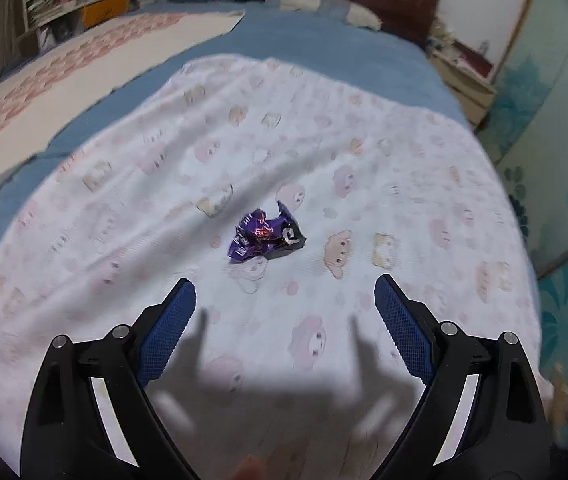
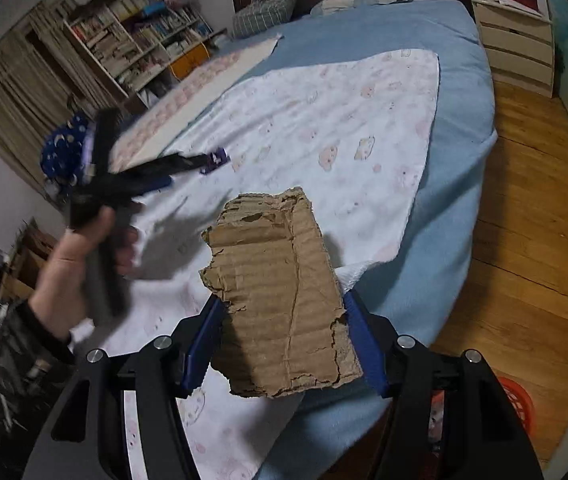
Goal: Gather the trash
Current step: 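Lower the left tool onto the purple candy wrapper and close it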
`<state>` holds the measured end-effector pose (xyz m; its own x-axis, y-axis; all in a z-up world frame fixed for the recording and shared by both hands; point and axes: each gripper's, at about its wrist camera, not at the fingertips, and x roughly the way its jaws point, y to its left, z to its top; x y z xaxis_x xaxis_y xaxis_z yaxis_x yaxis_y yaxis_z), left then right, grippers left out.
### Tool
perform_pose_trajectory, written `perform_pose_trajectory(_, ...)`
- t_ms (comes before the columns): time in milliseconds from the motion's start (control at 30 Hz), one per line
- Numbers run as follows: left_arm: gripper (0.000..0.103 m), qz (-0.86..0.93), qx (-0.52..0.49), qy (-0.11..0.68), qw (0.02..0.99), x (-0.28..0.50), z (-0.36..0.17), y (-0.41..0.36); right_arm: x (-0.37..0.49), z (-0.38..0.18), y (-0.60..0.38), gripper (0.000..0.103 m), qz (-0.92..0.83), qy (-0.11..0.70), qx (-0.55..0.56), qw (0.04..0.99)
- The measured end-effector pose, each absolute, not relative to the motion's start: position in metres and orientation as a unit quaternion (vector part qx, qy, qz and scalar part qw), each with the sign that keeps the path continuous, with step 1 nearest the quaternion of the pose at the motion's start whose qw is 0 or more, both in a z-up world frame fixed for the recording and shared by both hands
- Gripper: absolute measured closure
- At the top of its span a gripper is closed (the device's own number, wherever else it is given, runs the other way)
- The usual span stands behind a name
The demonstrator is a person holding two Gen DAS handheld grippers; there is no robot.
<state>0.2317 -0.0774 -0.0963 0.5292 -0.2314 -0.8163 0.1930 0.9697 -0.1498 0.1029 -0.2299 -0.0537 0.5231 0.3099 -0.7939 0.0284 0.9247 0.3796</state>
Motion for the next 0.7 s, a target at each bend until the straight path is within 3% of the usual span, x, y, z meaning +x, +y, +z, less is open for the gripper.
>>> perform_pose_trajectory(367,0.015,-0.077,-0.045,0.470,0.878,0.256,-0.115,-0.086,0.117,-0.064,-0.247,0.042,0.085,0.491,0.217,0.839)
perform_pose_trajectory(433,0.035,-0.058,-0.060,0.470,0.879,0.260,-0.118,-0.080,0.116,-0.069,-0.246,0.042,0.091,0.495,0.232,0.832)
perform_pose_trajectory(500,0.042,-0.040,-0.085,0.474,0.875,0.265,-0.120,-0.070,0.113,-0.072,-0.242,0.042,0.092,0.499,0.234,0.829)
perform_pose_trajectory(700,0.044,-0.033,-0.102,0.468,0.877,0.271,-0.120,-0.065,0.106,-0.072,-0.236,0.042,0.094,0.502,0.221,0.831)
